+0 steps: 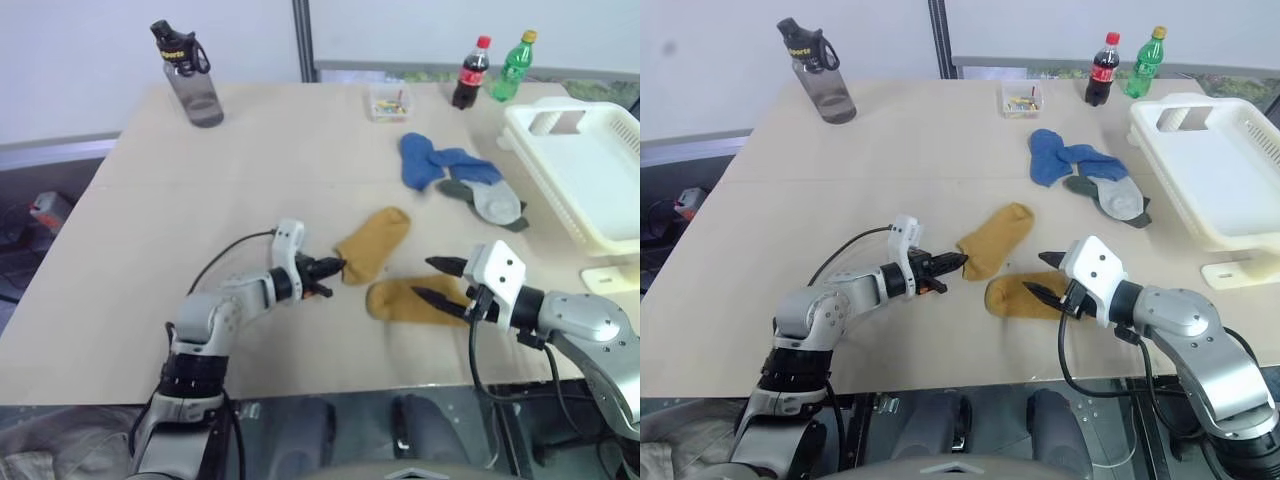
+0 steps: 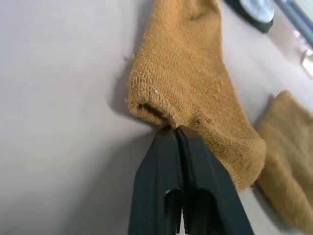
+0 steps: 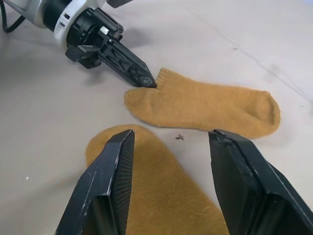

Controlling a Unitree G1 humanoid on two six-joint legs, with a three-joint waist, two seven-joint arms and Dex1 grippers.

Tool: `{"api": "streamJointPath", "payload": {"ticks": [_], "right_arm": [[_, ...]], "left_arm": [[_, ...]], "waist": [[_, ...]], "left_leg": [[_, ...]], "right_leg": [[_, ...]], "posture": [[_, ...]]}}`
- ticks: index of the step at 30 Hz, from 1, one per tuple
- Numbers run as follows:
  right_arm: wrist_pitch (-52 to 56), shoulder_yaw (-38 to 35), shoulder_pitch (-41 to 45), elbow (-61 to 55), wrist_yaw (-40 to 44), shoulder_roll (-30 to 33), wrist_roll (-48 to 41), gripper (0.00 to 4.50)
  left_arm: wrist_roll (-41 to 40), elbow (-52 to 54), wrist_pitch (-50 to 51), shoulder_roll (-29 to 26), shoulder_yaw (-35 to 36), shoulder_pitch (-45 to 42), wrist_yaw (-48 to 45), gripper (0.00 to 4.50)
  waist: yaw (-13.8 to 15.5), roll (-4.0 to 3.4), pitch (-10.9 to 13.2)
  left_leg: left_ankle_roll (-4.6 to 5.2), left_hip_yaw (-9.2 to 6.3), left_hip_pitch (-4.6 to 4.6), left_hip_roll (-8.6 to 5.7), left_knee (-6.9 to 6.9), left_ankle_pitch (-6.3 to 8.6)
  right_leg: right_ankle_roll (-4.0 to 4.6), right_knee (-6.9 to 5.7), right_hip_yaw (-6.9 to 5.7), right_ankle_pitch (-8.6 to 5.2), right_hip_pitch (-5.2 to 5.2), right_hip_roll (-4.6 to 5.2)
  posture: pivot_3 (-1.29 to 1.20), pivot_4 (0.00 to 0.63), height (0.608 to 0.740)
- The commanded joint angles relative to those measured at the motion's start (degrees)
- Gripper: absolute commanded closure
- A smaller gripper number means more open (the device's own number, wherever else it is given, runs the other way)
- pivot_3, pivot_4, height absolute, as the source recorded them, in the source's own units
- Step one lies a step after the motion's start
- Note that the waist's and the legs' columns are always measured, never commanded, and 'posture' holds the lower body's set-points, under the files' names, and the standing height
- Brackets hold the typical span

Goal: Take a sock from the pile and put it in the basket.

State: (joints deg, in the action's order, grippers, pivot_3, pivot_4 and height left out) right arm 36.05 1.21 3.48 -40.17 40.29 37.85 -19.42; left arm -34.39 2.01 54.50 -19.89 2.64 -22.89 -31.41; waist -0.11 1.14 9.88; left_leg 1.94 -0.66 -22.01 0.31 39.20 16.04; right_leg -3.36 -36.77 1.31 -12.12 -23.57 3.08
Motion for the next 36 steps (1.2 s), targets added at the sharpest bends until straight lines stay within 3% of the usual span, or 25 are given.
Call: {"api": "streamJointPath", "payload": {"ticks": [1, 6, 13, 17, 20, 22, 27, 31, 34, 36], "right_arm": [[-0.6, -1.5, -0.3, -2.2, -1.3, 0.1, -0.3, 2.01], [-1.0, -1.4, -0.4, -2.0, -1.7, 0.1, -0.6, 2.01], [-2.1, -2.4, -1.1, -1.0, -1.9, -0.5, -1.4, 2.01], [-2.2, -3.0, -1.6, -0.8, -2.6, -0.8, -1.8, 2.01], [-2.0, -3.3, -2.2, -1.0, -3.4, -1.1, -1.7, 2.01], [-1.8, -4.1, -3.5, -1.8, -4.2, -1.2, -1.7, 2.01], [0.3, -6.0, -6.5, -5.1, -6.5, -1.1, -2.2, 2.01], [2.3, -6.8, -7.9, -6.7, -8.1, -1.1, -2.5, 2.01], [3.7, -6.6, -7.4, -7.1, -9.1, -1.1, -2.8, 2.01], [6.2, -6.5, -5.8, -6.9, -10.2, -1.5, -3.8, 2.01]], "left_arm": [[-4.3, -1.9, 0.5, -1.5, 5.6, -2.4, -3.4, 4.44], [-7.6, -3.7, 2.9, -12.1, 8.1, -3.7, -14.2, 4.44], [-13.1, -9.9, 9.7, -34.6, 10.6, -14.1, -34.1, 4.44], [-14.4, -8.6, 14.5, -37.1, 6.4, -21.7, -36.5, 4.44], [-12.3, -3.2, 14.5, -32.4, 0.0, -20.6, -33.9, 4.44], [-9.6, -2.2, 14.6, -22.0, -4.5, -19.6, -25.0, 4.44], [1.5, -8.8, 5.9, -2.6, -12.6, -18.3, -10.4, 4.44], [5.3, -13.9, 0.3, 6.3, -13.3, -19.6, -6.2, 4.44], [4.7, -13.6, -0.2, 9.0, -11.0, -20.0, -5.1, 3.56], [3.8, -12.4, -0.4, 8.9, -8.1, -19.8, -4.5, 2.67]], "waist": [[-0.2, 0.01, 0.0], [-0.8, 0.05, 0.1], [-0.4, 0.18, 0.2], [0.2, 0.18, 0.2], [0.1, 0.10, 0.1], [0.3, 0.09, 0.1], [0.9, 0.23, 0.2], [0.3, 0.20, 0.2], [0.3, 0.19, 0.2], [0.0, 0.19, 0.2]], "left_leg": [[0.00, 0.00, -0.01, 0.00, 0.00, 0.00], [0.00, 0.01, -0.05, 0.06, -0.02, 0.00], [0.00, 0.01, -0.21, 0.08, -0.04, 0.00], [0.00, -0.05, -0.47, 0.05, 0.01, 0.00], [0.00, 0.02, -0.48, 0.01, 0.01, 0.00], [0.00, 0.03, -0.52, 0.02, 0.03, 0.00], [0.00, 0.00, -0.73, -0.02, 0.23, 0.00], [0.00, 0.00, -0.66, 0.01, 0.18, -0.01], [0.00, -0.01, -0.64, 0.01, 0.16, -0.01], [0.01, -0.01, -0.63, 0.01, 0.17, 0.00]], "right_leg": [[0.00, 0.00, 0.00, 0.00, -0.01, -0.01], [0.01, 0.00, 0.01, 0.00, -0.10, -0.07], [0.14, 0.03, -0.03, -0.10, -0.24, -0.08], [-0.03, 0.11, -0.12, -0.02, -0.38, 0.02], [-0.06, 0.10, -0.08, -0.03, -0.38, 0.02], [-0.07, 0.04, -0.08, -0.04, -0.42, -0.01], [-0.08, 0.02, -0.14, -0.02, -0.46, 0.00], [-0.06, -0.01, -0.02, -0.02, -0.53, -0.07], [-0.06, -0.02, -0.03, -0.02, -0.52, -0.06], [-0.06, -0.02, 0.00, -0.02, -0.52, -0.05]], "posture": [[0.00, 0.150, 0.740], [0.00, 0.150, 0.740], [0.00, 0.150, 0.740], [0.00, 0.150, 0.740], [0.00, 0.150, 0.740], [0.00, 0.150, 0.740], [0.00, 0.150, 0.740], [0.00, 0.150, 0.740], [0.00, 0.150, 0.740], [0.00, 0.150, 0.740]]}}
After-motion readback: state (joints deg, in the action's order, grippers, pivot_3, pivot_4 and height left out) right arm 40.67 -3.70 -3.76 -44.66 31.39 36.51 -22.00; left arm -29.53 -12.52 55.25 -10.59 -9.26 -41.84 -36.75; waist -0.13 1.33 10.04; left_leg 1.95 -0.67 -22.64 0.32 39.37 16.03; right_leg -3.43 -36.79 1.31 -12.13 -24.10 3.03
